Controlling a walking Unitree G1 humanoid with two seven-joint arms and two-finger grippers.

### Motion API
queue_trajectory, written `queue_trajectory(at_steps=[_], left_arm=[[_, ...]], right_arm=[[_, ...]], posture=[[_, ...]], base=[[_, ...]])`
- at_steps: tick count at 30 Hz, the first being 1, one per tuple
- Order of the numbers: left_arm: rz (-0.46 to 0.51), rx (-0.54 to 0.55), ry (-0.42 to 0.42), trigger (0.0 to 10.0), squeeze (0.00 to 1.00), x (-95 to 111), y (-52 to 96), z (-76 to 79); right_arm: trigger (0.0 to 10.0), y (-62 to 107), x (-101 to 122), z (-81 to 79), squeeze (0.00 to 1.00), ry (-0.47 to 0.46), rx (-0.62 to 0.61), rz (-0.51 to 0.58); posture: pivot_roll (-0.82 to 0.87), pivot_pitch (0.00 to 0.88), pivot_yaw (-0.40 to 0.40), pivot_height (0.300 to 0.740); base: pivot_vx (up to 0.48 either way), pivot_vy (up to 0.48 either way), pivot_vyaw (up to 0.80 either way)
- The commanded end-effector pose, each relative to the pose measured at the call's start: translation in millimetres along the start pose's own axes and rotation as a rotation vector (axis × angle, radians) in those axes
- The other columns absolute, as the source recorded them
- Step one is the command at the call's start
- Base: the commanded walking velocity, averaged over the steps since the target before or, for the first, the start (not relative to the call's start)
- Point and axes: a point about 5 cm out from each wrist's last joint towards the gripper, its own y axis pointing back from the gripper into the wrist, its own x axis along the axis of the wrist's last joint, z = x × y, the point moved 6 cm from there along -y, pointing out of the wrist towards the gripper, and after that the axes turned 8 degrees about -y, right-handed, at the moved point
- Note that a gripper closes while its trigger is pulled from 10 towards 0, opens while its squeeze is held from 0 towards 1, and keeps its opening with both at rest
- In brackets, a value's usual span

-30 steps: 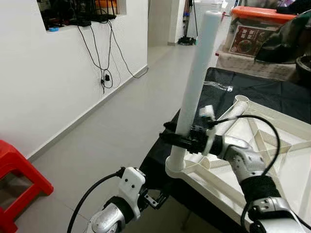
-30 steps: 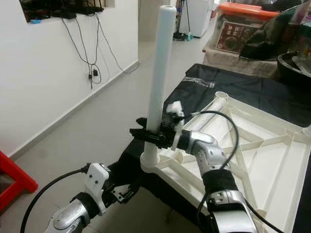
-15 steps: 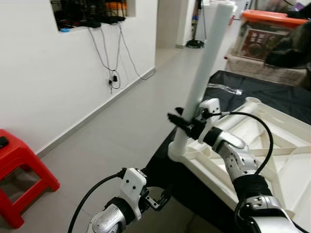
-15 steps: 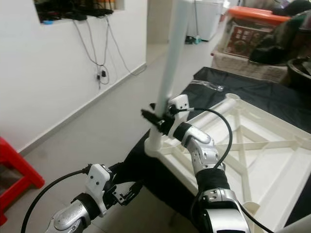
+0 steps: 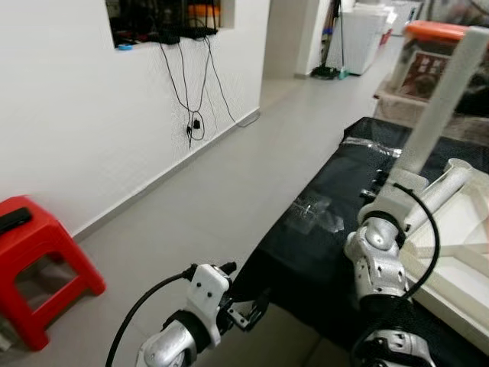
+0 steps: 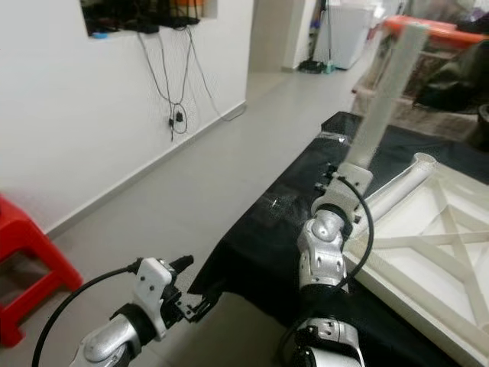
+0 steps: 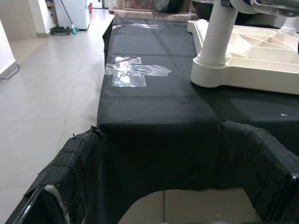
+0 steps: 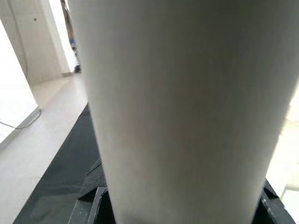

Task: Building children table

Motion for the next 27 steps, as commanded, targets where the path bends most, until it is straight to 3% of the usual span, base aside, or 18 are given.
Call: queue_trajectory(at_steps=[1,2,3,4,5,9,10,11,12,13,14,16,17,19,20,21,22,27], left_arm=[[-0.009,-0.005,0.003,10.0,0.00,-1.0,-0.2,0.7],[-0.009,-0.005,0.003,10.0,0.00,-1.0,-0.2,0.7],[-0.008,-0.004,0.002,10.0,0.00,-0.9,-0.3,0.6],[-0.008,-0.004,0.002,10.0,0.00,-0.9,-0.3,0.6],[-0.008,-0.004,0.002,10.0,0.00,-0.9,-0.3,0.6],[-0.009,-0.003,0.002,10.0,0.00,-1.0,-0.2,0.4],[-0.009,-0.003,0.003,10.0,0.00,-1.0,-0.3,0.3],[-0.009,-0.003,0.003,10.0,0.00,-1.0,-0.3,0.3],[-0.009,-0.003,0.003,10.0,0.00,-1.1,-0.3,0.3],[-0.009,-0.003,0.003,10.0,0.00,-1.2,-0.5,0.2],[-0.009,-0.003,0.003,10.0,0.00,-1.2,-0.5,0.2],[-0.009,-0.004,0.003,10.0,0.00,-1.3,-1.1,0.1],[-0.009,-0.004,0.003,10.0,0.00,-1.3,-1.1,0.1],[-0.009,-0.003,0.002,10.0,0.00,-1.3,-1.6,-0.1],[-0.009,-0.003,0.002,10.0,0.00,-1.3,-1.6,-0.1],[-0.009,-0.003,0.002,10.0,0.00,-1.3,-1.8,-0.2],[-0.008,-0.002,0.002,10.0,0.00,-1.2,-1.9,-0.2],[-0.008,-0.002,0.003,10.0,0.00,-1.4,-1.7,-0.3]], right_arm=[[4.8,2.3,-20.2,15.3,0.00,-0.022,-0.087,-0.080],[4.8,2.3,-20.2,15.3,0.00,-0.022,-0.087,-0.080],[10.0,6.4,-25.1,-4.3,0.00,-0.019,0.013,-0.095],[10.0,6.4,-25.1,-4.3,0.00,-0.019,0.013,-0.095],[10.0,9.7,-24.4,-21.8,1.00,-0.057,0.125,-0.094],[10.0,16.1,-17.4,-41.9,1.00,-0.106,0.248,-0.069],[10.0,18.6,-11.4,-55.3,0.21,-0.139,0.341,-0.055],[10.0,18.6,-11.4,-55.3,0.21,-0.139,0.341,-0.055],[10.0,20.6,-7.9,-64.4,0.00,-0.173,0.408,-0.055],[10.0,21.9,-5.3,-73.9,0.00,-0.212,0.498,-0.067],[10.0,21.9,-5.3,-73.9,0.00,-0.212,0.498,-0.067],[10.0,29.4,-3.0,-92.5,0.00,-0.274,0.773,-0.134],[10.0,29.4,-3.0,-92.5,0.00,-0.274,0.773,-0.134],[10.0,44.3,-3.8,-102.9,0.00,-0.320,1.031,-0.236],[10.0,44.3,-3.8,-102.9,0.00,-0.320,1.031,-0.236],[10.0,53.4,-5.4,-105.0,0.00,-0.321,1.139,-0.284],[10.0,75.5,-8.2,-103.6,0.00,-0.296,1.352,-0.372],[10.0,93.3,-7.1,-99.3,0.00,-0.274,1.532,-0.442]], posture=[[0.11,0.040,-0.042,0.740],[0.11,0.040,-0.042,0.740],[0.11,0.041,-0.043,0.740],[0.11,0.041,-0.043,0.740],[0.10,0.041,-0.041,0.740],[0.10,0.041,-0.041,0.740],[0.10,0.042,-0.039,0.740],[0.10,0.042,-0.039,0.740],[0.10,0.042,-0.039,0.740],[0.10,0.041,-0.040,0.740],[0.10,0.041,-0.040,0.740],[0.10,0.039,-0.042,0.740],[0.10,0.039,-0.042,0.740],[0.10,0.038,-0.041,0.740],[0.10,0.038,-0.041,0.740],[0.10,0.038,-0.041,0.740],[0.10,0.038,-0.041,0.740],[0.10,0.039,-0.044,0.740]], base=[[0.000,0.000,0.00],[0.000,0.000,0.00],[0.000,0.000,0.00],[0.000,0.000,0.00],[0.000,0.000,0.00],[0.000,0.000,0.00],[0.000,0.000,0.00],[0.000,0.000,0.00],[0.000,0.000,0.00],[0.000,0.000,0.00],[0.000,0.000,0.00],[0.000,0.000,0.00],[0.000,0.000,0.00],[0.000,0.000,0.00],[0.000,0.000,0.00],[0.000,0.000,0.00],[0.000,0.000,0.00],[0.000,0.000,0.00]])
